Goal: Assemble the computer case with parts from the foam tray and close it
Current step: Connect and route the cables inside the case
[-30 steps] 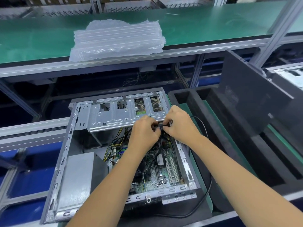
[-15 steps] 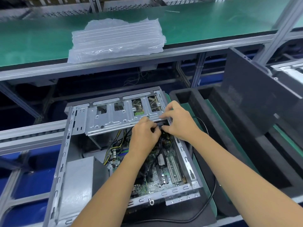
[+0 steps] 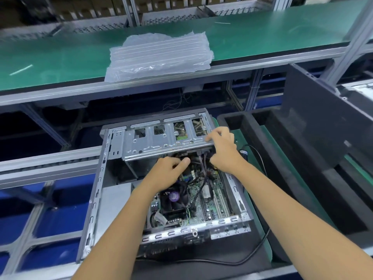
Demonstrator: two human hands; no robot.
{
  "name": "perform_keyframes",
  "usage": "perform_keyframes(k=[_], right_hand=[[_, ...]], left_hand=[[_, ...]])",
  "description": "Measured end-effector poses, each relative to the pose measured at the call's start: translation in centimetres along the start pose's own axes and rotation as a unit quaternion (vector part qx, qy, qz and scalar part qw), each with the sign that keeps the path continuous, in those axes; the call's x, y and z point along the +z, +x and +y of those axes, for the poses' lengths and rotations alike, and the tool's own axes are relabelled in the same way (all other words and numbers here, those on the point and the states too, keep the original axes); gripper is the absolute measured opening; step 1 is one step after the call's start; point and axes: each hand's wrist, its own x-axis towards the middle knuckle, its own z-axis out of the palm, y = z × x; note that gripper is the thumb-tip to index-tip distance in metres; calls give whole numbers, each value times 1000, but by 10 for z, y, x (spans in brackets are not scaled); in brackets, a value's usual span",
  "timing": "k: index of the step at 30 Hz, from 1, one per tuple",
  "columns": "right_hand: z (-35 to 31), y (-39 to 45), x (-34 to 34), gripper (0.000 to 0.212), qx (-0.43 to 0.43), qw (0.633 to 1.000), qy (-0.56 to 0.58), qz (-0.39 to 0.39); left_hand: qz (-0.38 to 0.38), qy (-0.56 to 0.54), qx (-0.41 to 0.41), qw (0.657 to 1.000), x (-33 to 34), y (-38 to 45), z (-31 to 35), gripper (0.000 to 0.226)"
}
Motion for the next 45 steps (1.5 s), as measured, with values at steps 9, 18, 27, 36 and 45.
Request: perform_keyframes(k=[9, 18, 27, 36, 45], right_hand=[[2, -20, 1, 52, 4, 999, -35, 1], [-26, -42, -14, 16, -230, 972, 18, 43], [-53, -53, 13, 20, -256, 846, -323, -338], [-62, -41, -10, 32, -205, 912, -117, -335], [-56, -41, 8, 36, -154, 869, -160, -443]], left_hand=[[-45, -136, -62, 988, 8, -6, 3, 31], [-52, -312, -110, 942, 2, -7, 2, 25], [55, -271, -155, 948, -1, -8, -1, 20], [116, -247, -176, 946, 0, -6, -5, 29], [58, -469, -283, 834, -5, -6, -10, 34]])
